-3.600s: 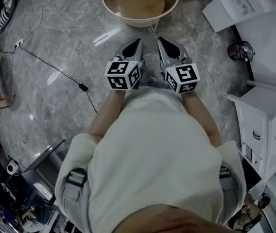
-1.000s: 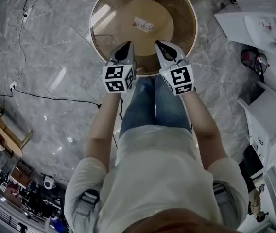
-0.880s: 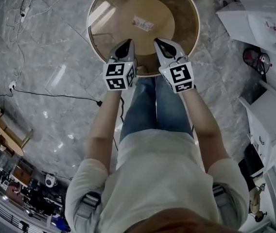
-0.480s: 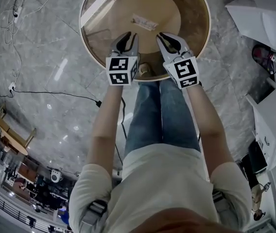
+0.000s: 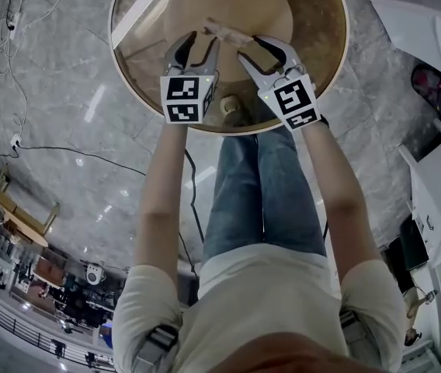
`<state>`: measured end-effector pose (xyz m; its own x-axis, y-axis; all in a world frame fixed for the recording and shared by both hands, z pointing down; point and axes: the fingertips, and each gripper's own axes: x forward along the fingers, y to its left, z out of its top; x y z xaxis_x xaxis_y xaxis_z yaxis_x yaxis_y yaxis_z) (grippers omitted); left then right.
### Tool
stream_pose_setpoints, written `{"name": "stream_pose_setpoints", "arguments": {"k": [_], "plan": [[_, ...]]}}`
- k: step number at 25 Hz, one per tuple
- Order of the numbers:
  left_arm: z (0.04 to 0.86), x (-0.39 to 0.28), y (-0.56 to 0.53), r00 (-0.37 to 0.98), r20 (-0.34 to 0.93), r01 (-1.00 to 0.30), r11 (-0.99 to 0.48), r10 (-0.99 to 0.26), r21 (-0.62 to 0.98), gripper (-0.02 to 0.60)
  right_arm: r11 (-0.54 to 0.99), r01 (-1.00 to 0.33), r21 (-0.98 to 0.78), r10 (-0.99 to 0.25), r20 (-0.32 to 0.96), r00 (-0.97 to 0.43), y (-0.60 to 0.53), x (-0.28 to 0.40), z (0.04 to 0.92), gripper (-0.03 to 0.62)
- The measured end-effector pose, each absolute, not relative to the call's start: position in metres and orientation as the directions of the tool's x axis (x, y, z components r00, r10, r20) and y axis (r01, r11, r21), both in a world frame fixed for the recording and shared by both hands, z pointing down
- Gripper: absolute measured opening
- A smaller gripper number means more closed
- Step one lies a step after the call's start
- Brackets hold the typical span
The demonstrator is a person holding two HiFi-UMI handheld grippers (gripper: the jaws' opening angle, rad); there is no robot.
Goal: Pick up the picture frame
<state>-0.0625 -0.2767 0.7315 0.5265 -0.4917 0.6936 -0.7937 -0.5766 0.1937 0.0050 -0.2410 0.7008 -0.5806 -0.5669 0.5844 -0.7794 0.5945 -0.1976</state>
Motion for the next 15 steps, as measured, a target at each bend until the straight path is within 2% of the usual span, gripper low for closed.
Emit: {"name": "stream_pose_setpoints", "arguments": {"k": [9, 15], "plan": [[0.739, -0.062, -0.283, 0.551, 0.672, -0.769, -0.613, -0.495, 0.179, 0.175, 0.595, -0.788, -0.157, -0.567, 0.614, -0.55, -0.244, 0.0, 0.731, 0.175], [0.737, -0.059, -0.281, 0.559, 0.662, -0.763, -0.623, -0.499, 0.175, 0.135, 0.619, -0.776, -0.124, -0.56, 0.624, -0.546, -0.243, -0.002, 0.739, 0.167]]}}
